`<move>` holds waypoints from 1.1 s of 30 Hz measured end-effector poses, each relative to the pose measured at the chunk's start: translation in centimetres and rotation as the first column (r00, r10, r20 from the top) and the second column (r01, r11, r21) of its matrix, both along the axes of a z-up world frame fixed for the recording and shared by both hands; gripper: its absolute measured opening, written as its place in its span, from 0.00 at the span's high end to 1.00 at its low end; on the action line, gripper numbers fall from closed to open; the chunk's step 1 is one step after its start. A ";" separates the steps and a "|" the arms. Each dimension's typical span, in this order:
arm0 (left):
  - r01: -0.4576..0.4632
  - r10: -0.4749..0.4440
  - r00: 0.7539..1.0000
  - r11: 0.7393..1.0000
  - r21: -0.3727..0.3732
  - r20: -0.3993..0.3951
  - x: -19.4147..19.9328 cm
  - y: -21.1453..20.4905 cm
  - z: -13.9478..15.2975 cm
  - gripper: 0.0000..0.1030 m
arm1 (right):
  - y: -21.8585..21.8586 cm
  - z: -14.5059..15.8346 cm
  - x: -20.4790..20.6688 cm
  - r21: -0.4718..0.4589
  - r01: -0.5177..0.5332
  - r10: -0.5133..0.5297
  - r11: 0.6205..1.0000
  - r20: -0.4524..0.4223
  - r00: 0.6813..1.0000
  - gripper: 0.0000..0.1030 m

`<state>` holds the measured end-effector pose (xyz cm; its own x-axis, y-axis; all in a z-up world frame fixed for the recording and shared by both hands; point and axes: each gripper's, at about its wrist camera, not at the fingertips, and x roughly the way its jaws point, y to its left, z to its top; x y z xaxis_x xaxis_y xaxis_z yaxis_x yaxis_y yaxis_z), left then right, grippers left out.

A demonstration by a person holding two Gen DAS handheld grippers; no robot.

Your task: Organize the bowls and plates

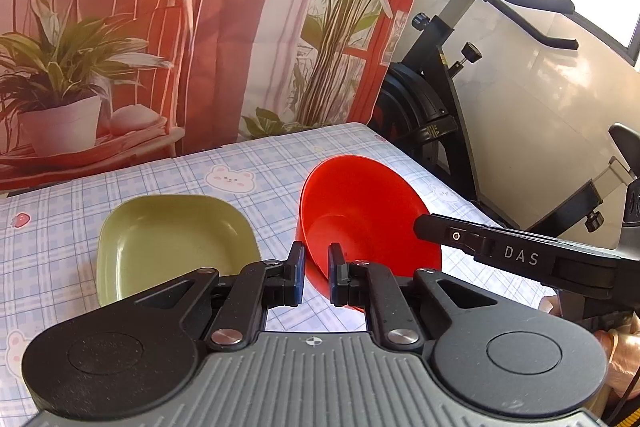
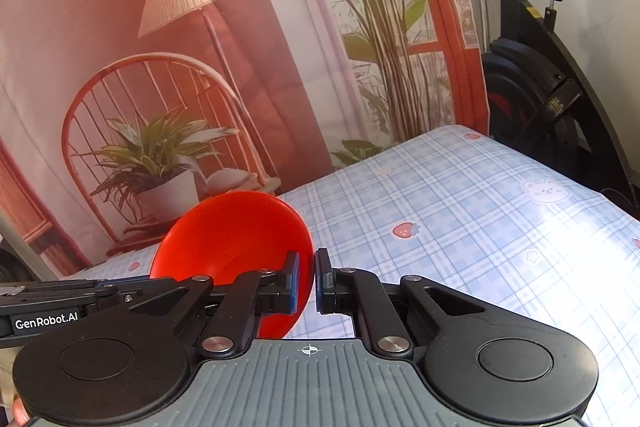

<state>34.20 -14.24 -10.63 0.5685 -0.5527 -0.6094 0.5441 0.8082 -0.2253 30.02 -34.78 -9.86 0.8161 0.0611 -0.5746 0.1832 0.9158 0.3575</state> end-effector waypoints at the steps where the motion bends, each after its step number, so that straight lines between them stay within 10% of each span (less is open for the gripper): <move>1: 0.000 0.000 1.000 1.000 -0.003 0.001 -0.3 0.3 0.0 0.88 | 0.3 0.2 -0.4 -0.003 -0.003 0.003 1.000 0.001 1.000 0.93; 33: 0.046 -0.055 0.990 0.997 -0.069 -0.126 -9.2 4.6 -3.9 0.87 | 4.8 -1.5 -11.5 -0.062 -0.057 0.044 0.996 -0.201 0.979 0.93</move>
